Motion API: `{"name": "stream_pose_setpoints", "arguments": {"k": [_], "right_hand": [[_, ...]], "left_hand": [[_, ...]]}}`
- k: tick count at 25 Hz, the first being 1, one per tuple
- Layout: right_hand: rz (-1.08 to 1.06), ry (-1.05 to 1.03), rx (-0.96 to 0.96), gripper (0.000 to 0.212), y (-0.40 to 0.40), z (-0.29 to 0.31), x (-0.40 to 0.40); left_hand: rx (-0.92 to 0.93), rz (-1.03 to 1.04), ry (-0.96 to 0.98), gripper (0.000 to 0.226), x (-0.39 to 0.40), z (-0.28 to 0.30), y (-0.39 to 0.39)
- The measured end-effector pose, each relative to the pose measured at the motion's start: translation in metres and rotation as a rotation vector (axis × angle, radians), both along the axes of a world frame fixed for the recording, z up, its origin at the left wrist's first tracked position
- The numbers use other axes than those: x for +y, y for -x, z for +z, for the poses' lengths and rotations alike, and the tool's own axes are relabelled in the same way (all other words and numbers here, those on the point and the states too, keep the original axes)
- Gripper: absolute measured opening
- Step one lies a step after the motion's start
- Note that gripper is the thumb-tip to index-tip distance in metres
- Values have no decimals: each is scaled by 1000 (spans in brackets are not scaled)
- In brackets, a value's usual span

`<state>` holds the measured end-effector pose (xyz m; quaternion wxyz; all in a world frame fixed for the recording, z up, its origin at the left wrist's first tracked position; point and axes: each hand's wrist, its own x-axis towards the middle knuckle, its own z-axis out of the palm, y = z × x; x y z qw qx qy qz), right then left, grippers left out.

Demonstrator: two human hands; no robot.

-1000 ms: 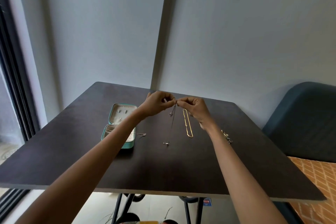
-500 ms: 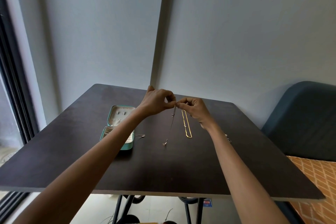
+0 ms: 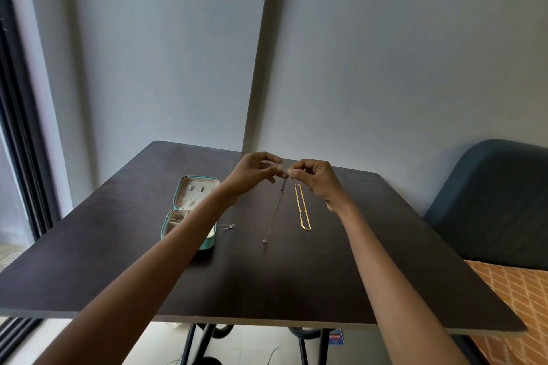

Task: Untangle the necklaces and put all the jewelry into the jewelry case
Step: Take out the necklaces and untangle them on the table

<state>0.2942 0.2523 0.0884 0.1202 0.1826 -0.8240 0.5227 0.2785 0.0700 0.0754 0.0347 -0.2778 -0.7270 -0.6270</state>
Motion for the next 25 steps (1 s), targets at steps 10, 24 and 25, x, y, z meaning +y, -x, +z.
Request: {"name": "stream_pose_setpoints", "arguments": {"k": [10,24,25], "right_hand": [[-44,15,8,7,2,-12,2],[-72,-138,48,11,4,-16,-3],[-69,-134,44,11,4,-16,-2]], "left_hand": [[56,304,84,14,15,-26,-2],[148,189,342,15,15,-13,0],[123,159,270,15,15,-17,2]]}}
